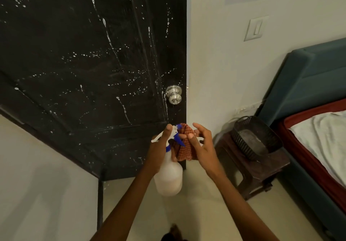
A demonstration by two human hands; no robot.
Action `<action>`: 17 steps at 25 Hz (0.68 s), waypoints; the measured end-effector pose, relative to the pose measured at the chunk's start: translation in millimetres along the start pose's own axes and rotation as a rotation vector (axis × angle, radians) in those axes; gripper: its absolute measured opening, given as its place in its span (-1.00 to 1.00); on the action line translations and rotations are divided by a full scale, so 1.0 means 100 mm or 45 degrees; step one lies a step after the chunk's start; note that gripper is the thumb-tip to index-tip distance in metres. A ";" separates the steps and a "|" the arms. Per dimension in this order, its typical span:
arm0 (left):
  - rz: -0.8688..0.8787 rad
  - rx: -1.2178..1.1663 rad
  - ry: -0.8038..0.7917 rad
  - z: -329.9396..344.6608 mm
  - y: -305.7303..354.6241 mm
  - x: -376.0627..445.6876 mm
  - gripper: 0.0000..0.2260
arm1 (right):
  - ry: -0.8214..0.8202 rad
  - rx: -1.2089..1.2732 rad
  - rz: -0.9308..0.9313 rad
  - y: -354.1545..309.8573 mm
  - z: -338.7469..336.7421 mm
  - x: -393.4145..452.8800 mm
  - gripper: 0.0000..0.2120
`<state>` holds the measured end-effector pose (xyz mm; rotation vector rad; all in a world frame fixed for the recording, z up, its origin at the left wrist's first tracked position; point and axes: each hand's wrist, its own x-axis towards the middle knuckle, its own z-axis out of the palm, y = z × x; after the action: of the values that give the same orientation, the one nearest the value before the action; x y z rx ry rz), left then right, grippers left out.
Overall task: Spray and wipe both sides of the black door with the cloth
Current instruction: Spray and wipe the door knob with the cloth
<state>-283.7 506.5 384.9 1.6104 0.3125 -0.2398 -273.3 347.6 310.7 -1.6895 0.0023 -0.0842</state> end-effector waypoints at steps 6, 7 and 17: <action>-0.012 -0.071 -0.056 0.08 -0.02 -0.16 -0.50 | 0.105 -0.300 -0.003 0.15 0.05 -0.44 -0.47; -0.007 -0.092 -0.055 0.10 -0.03 -0.16 -0.48 | 0.068 -0.278 0.055 0.13 0.06 -0.40 -0.49; -0.073 -0.143 0.043 -0.12 0.23 0.08 -0.20 | 0.220 0.013 -0.082 -0.08 -0.16 0.29 -0.90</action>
<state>-268.7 517.4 405.0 1.4974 0.3921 -0.2348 -245.5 331.3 322.4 -1.6675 0.0768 -0.2777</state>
